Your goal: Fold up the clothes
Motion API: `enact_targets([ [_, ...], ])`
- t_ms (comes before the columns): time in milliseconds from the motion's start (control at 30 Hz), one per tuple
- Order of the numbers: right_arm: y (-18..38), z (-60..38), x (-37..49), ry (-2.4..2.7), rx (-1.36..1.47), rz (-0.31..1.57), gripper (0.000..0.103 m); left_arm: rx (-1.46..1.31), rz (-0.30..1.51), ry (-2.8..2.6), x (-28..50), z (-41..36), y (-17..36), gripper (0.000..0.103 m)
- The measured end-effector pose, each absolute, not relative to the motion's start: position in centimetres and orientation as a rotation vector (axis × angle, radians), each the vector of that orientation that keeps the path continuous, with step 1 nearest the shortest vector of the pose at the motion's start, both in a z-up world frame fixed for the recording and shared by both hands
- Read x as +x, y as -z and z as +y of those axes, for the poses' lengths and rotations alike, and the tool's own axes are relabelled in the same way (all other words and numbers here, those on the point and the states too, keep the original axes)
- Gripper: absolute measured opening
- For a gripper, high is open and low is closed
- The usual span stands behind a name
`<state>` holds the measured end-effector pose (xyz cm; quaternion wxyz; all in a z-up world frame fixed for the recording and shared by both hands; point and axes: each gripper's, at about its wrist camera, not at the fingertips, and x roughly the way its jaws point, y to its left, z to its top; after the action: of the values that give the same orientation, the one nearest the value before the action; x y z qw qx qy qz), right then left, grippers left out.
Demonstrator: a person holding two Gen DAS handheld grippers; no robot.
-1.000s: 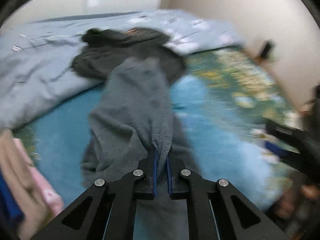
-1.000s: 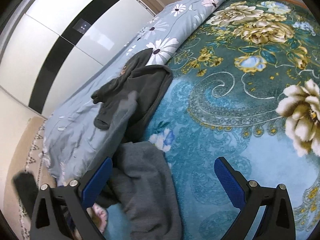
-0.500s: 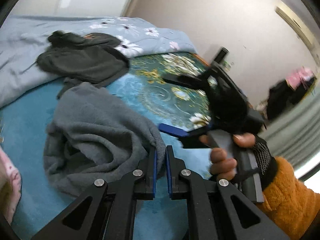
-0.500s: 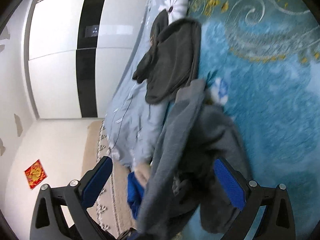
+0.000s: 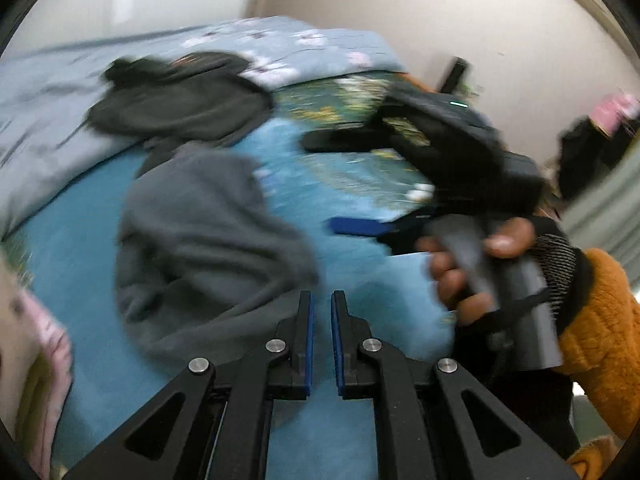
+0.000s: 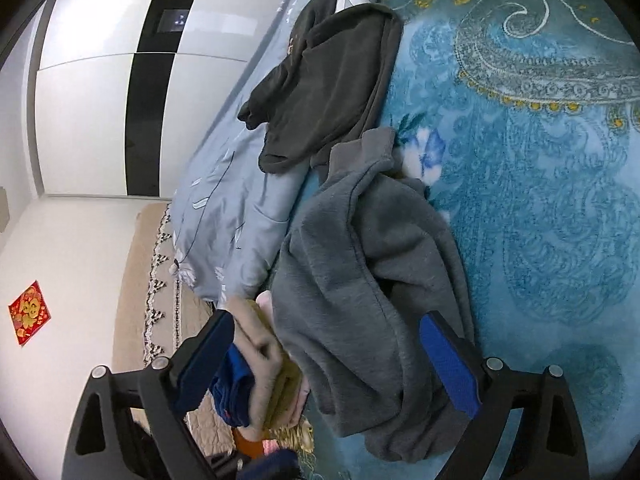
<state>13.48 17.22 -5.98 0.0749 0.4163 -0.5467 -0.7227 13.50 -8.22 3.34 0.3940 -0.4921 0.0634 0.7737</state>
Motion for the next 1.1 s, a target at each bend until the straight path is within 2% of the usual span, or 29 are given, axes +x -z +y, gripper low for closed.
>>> enact_targets([
  [133,7.0,17.3,12.8,2.176,1.318,-1.641,0.091,-1.313,0.068,-2.054,11.7,-12.3,-2.9,0.008],
  [233,7.8,16.9,12.0,2.147,1.350,-1.626,0.070,-1.346,0.022,-2.100,10.8,-14.2,-2.7,0.008],
  [300,8.3,16.1,11.3,2.129,1.400,-1.583,0.052,-1.361,0.004,-2.119,10.6,-15.3,-2.6,0.008],
  [433,9.5,14.5,10.2,2.080,1.494,-1.500,0.043,-1.396,-0.018,-2.153,10.0,-16.8,-2.0,0.008],
  [500,10.1,13.7,10.0,2.038,1.524,-1.482,0.024,-1.426,-0.038,-2.177,9.7,-17.6,-1.5,0.008],
  [600,9.8,13.2,10.2,2.011,1.495,-1.466,0.009,-1.484,-0.052,-2.212,9.0,-18.6,-0.7,0.008],
  [700,8.0,14.3,11.2,2.035,1.311,-1.548,0.007,-1.529,-0.069,-2.240,7.7,-18.8,0.3,0.010],
  [767,6.7,16.0,12.6,2.057,1.137,-1.655,0.007,-1.550,-0.087,-2.248,6.5,-18.3,0.9,0.026],
  [933,6.5,20.9,17.3,2.095,0.780,-2.008,0.007,-1.620,-0.147,-2.205,3.4,-15.8,2.9,0.041],
  [1000,6.4,21.8,18.4,2.111,0.680,-2.090,0.007,-1.666,-0.168,-2.183,2.4,-14.8,3.8,0.042],
  [1100,5.9,22.3,18.8,2.144,0.624,-2.099,0.007,-1.732,-0.206,-2.149,1.3,-13.5,5.0,0.044],
])
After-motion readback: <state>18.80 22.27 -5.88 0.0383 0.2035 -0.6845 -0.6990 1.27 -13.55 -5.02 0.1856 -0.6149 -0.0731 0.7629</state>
